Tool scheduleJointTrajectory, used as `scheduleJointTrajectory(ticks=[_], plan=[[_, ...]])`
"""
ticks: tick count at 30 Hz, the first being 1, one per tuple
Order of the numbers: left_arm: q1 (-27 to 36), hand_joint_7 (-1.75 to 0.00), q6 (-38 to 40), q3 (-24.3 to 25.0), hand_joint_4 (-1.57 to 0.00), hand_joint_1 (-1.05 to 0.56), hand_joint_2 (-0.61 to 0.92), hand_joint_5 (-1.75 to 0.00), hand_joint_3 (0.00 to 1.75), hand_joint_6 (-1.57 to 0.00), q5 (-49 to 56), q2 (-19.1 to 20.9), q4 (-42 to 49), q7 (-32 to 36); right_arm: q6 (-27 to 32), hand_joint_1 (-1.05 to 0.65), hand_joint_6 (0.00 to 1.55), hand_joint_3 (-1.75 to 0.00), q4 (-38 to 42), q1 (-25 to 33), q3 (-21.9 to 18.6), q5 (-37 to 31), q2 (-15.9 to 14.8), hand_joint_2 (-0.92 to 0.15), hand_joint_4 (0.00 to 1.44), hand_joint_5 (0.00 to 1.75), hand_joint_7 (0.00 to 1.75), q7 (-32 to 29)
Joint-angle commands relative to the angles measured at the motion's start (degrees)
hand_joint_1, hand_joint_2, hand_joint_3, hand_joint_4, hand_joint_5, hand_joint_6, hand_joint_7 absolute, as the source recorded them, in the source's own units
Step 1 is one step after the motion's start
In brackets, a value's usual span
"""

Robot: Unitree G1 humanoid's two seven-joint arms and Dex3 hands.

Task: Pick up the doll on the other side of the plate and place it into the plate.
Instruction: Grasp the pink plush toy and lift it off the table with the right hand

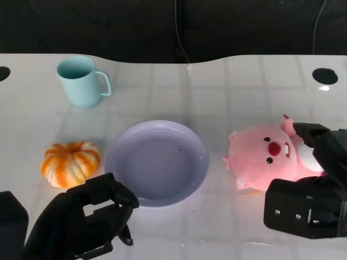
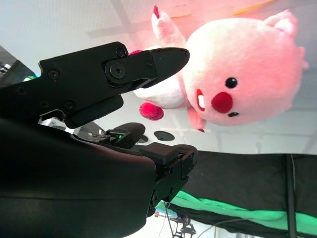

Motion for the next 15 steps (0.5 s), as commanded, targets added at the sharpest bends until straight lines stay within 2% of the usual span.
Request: scheduleJointTrajectory(ticks=[1,15], plan=[[-0.2,-1.35,-0.2,0.3,-0.63,-0.42,0.74,-1.75,0.75,-0.67,-0.4,0.7,0.1,-0.1,0.2,-0.79,0.2,-0.13,2.7,-2.0,-0.7,-0.6,-1.7,-0.92,0.25,0.15,0.0,0.0],[0.3,-1.35,-0.8,0.5,-0.63,-0.41,0.74,-1.75,0.77,-0.67,-0.2,0.8,-0.1,-0.2,0.3,-0.8,0.2,-0.15,20.3,-9.2,3.4,0.3,-2.9,-0.92,0.22,0.15,0.0,-2.2]])
